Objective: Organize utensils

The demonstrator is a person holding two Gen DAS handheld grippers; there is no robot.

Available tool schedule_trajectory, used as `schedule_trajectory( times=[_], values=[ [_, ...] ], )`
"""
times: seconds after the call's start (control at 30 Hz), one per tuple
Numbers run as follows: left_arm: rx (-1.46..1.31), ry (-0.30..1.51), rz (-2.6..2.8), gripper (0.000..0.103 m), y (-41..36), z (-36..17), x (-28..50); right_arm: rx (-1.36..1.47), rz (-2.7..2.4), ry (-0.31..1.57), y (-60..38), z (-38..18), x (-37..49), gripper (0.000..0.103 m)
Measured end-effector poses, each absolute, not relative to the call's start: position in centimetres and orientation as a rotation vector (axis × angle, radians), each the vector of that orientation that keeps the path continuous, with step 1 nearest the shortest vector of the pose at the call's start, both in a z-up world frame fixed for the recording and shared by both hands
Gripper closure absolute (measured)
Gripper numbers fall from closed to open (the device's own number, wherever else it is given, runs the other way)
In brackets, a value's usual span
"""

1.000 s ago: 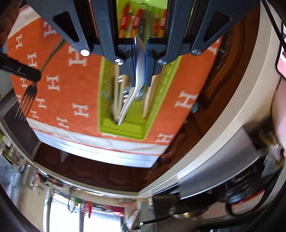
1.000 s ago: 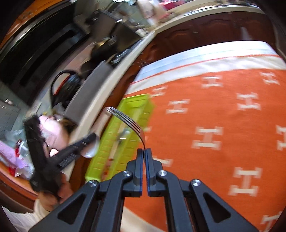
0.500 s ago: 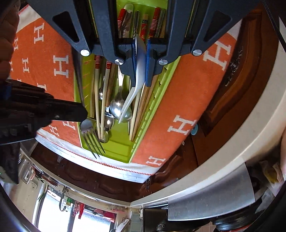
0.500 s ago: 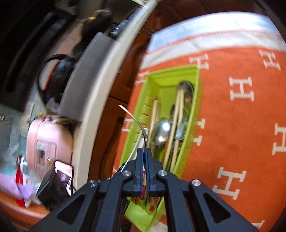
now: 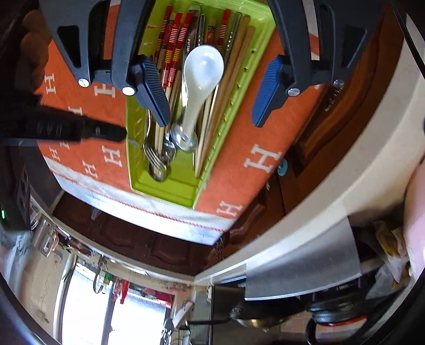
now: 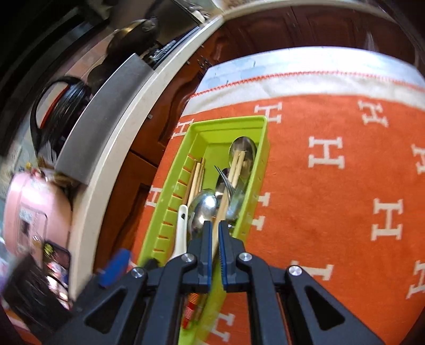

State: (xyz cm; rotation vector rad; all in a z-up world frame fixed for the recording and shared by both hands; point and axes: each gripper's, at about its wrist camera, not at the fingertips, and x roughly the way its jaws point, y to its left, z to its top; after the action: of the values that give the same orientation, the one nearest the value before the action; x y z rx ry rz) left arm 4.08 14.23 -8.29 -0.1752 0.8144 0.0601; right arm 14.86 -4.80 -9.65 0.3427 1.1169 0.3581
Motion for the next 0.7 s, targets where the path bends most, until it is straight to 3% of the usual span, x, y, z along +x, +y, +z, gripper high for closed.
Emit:
schedule_trajectory(
  times=[0.2, 0.37, 0.7],
  values=[
    [-0.177, 0.789, 0.126, 0.035, 15.5, -6.6, 3.7, 0.299, 0.335, 1.111, -6.0, -10.2, 13.0, 0.096],
    [-0.183, 0.794, 0.147, 0.019, 15.4, -5.9, 3.2, 0.276, 0.303, 1.087, -7.5, -10.0, 11.3, 0.096],
    [-0.077, 0.813, 0.072, 0.001, 10.1, -4.1, 2.0, 0.243, 0.206, 0.998, -12.0, -7.6, 7.5, 0.096]
  ],
)
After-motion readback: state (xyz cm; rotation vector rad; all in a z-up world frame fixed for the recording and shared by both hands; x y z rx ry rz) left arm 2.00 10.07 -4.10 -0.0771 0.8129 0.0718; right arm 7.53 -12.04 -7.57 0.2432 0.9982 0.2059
